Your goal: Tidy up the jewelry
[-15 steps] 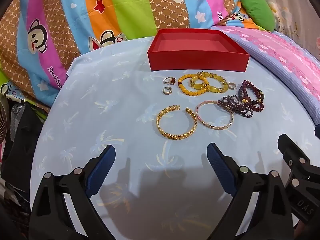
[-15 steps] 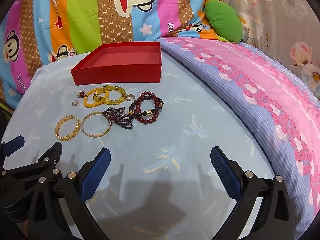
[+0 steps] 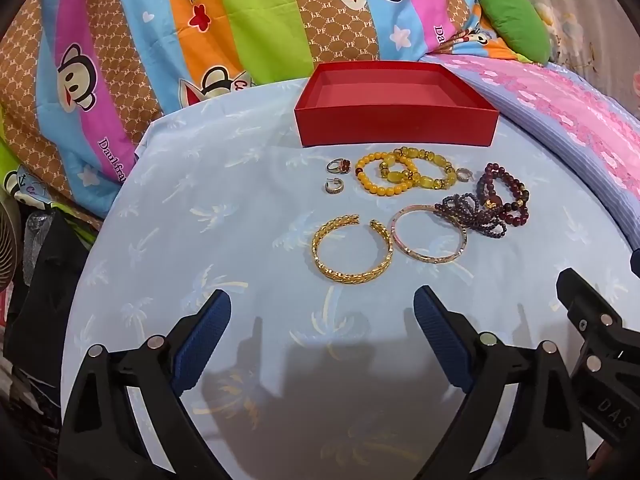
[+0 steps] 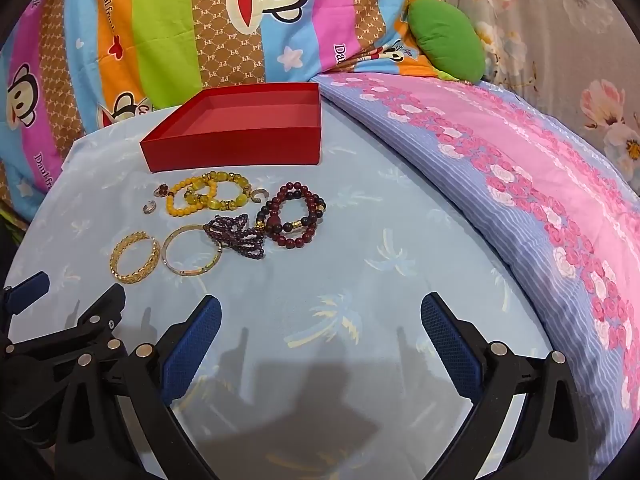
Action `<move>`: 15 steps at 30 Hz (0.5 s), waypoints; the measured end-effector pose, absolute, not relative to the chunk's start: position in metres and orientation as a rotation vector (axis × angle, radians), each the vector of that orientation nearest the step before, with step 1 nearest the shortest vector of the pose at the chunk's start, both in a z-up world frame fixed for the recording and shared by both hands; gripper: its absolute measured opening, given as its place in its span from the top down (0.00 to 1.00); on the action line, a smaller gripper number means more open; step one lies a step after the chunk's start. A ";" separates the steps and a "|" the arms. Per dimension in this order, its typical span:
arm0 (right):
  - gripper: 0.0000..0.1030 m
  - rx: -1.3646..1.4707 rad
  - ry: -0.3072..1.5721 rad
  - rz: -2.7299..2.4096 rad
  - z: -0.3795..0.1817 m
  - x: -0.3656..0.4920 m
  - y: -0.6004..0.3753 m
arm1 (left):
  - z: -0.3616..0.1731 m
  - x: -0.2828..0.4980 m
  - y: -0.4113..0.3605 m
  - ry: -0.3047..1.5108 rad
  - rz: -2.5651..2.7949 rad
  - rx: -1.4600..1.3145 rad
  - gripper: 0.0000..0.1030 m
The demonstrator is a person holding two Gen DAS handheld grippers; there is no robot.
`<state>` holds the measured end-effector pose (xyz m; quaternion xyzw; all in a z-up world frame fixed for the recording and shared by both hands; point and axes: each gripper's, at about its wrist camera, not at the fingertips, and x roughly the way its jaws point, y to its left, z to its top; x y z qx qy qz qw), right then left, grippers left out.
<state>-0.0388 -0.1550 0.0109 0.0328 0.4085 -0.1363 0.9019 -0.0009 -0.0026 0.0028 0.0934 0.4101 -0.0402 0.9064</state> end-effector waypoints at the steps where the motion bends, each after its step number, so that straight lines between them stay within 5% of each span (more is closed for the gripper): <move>1: 0.06 0.070 0.845 -0.281 0.010 -0.040 -0.156 | 0.003 -0.001 -0.003 0.847 -0.084 0.194 0.14; 15: 0.06 0.080 0.830 -0.264 0.018 -0.031 -0.161 | 0.014 0.008 -0.004 0.838 -0.077 0.192 0.14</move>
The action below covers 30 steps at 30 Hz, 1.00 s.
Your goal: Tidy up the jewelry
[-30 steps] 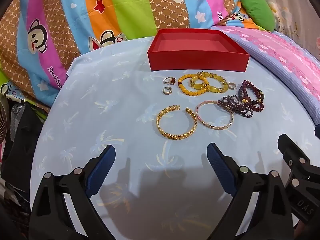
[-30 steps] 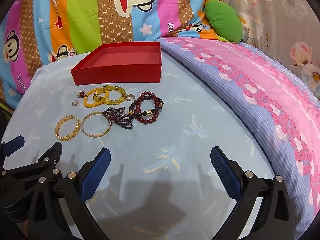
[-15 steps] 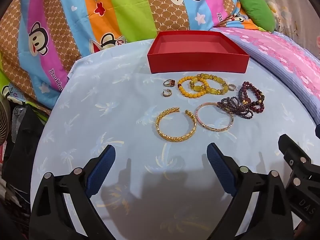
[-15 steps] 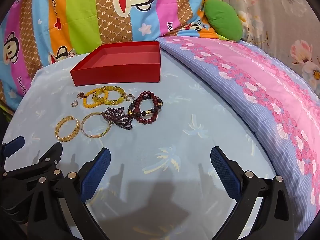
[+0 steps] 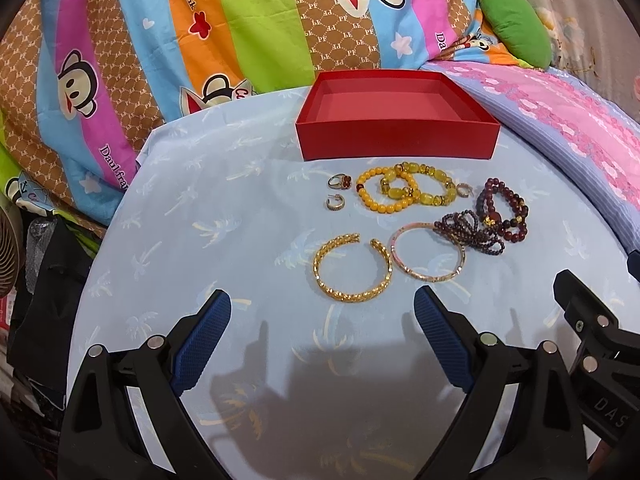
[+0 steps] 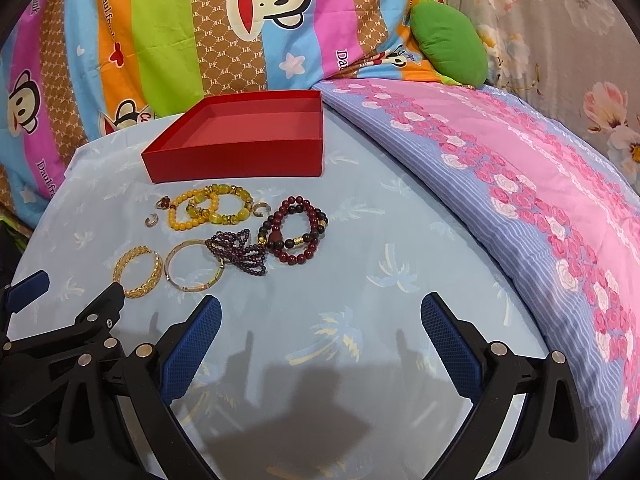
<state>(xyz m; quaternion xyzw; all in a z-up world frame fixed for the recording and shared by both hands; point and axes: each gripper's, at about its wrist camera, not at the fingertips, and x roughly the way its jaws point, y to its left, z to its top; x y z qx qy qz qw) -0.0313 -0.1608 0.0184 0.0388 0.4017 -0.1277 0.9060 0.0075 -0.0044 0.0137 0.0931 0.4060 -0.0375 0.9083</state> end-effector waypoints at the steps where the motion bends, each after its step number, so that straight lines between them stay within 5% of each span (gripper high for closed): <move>1: 0.06 0.078 0.828 -0.261 0.021 -0.029 -0.161 | 0.015 0.009 -0.004 0.838 -0.078 0.191 0.14; 30: 0.06 0.094 0.822 -0.264 0.025 -0.011 -0.162 | 0.019 0.029 -0.008 0.837 -0.061 0.178 0.14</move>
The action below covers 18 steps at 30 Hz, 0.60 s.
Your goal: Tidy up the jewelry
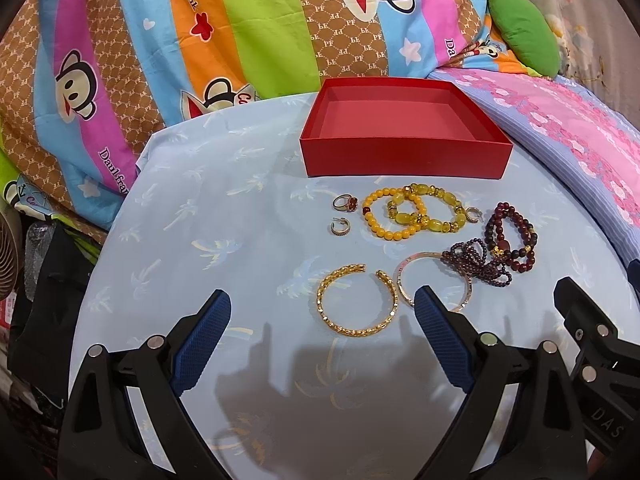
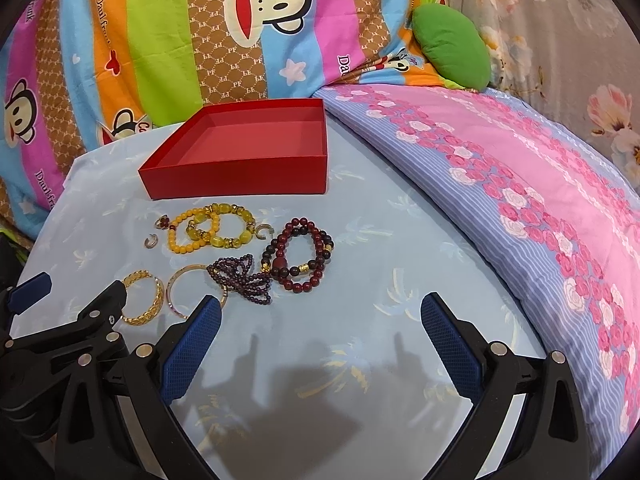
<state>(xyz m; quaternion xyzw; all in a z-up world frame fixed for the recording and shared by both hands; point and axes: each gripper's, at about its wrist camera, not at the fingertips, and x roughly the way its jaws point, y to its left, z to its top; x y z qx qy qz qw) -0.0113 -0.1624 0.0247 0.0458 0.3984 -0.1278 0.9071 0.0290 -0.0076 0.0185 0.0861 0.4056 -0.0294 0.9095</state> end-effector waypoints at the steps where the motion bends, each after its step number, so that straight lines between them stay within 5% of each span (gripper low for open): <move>1: 0.06 0.096 0.822 -0.264 0.025 -0.012 -0.163 | 0.019 0.029 -0.008 0.836 -0.060 0.178 0.14; 18: 0.06 0.101 0.814 -0.267 0.027 -0.016 -0.163 | 0.022 0.024 -0.008 0.825 -0.056 0.174 0.14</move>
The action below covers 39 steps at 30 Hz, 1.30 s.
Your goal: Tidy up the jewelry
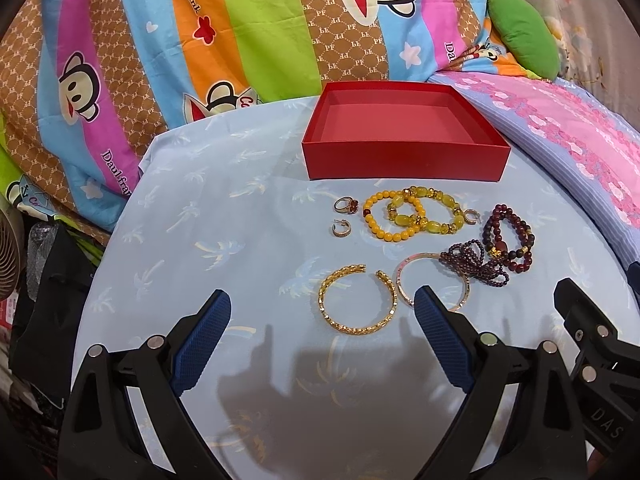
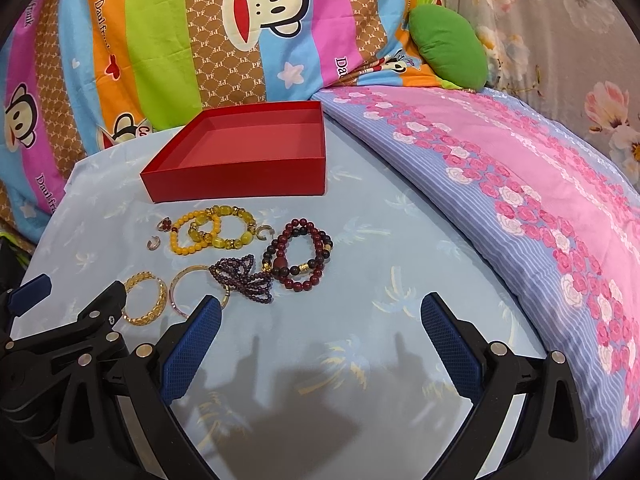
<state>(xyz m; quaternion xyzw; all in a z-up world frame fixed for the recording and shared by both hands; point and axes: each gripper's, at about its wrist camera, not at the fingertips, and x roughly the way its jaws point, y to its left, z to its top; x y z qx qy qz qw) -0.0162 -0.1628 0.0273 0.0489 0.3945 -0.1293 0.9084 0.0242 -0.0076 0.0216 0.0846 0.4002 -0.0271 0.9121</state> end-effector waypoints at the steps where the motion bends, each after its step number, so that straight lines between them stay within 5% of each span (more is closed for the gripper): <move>1: 0.06 0.100 0.814 -0.267 0.027 -0.016 -0.163 | 0.022 0.024 -0.008 0.824 -0.056 0.174 0.14; 39: 0.06 0.097 0.819 -0.263 0.024 -0.011 -0.160 | 0.021 0.030 -0.002 0.834 -0.053 0.170 0.14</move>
